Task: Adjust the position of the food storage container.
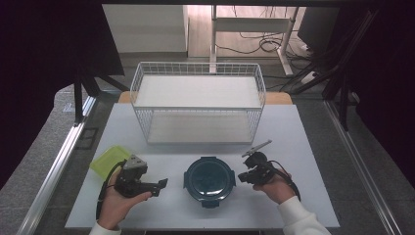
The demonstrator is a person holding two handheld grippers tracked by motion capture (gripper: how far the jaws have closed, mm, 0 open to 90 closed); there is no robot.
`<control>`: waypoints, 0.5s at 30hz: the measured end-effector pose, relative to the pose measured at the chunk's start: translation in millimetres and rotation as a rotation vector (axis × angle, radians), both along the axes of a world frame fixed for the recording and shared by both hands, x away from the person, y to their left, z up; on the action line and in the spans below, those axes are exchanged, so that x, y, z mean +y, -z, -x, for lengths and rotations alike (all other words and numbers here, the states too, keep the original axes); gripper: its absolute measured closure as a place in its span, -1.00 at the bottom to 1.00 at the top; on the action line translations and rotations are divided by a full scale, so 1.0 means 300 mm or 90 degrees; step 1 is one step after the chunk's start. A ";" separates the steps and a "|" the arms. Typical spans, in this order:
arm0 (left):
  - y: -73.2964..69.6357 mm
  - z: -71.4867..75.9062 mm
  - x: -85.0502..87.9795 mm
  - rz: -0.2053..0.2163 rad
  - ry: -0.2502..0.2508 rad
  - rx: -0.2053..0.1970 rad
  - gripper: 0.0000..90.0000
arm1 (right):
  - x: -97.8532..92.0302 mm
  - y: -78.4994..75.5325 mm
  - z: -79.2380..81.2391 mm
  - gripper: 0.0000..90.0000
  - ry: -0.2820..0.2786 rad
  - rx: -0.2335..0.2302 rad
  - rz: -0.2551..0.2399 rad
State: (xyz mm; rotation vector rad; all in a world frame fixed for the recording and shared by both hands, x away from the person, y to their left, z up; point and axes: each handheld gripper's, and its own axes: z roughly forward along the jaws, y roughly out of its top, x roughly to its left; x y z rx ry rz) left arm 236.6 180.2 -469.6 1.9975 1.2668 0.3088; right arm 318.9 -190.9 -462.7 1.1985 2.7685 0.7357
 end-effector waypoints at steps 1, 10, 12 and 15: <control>-0.001 0.001 0.004 0.003 -0.006 -0.005 -0.70 | -0.031 -0.025 -0.002 0.98 0.022 -0.020 -0.021; -0.009 -0.004 0.009 -0.001 -0.010 -0.015 -0.69 | -0.085 -0.093 0.055 0.94 0.027 -0.094 -0.124; -0.010 -0.007 0.006 -0.001 -0.007 -0.016 -0.69 | -0.094 -0.079 0.067 0.61 0.024 -0.095 -0.153; -0.004 -0.018 0.005 -0.001 -0.006 -0.013 -0.68 | -0.106 -0.050 0.076 -0.09 0.045 -0.097 -0.175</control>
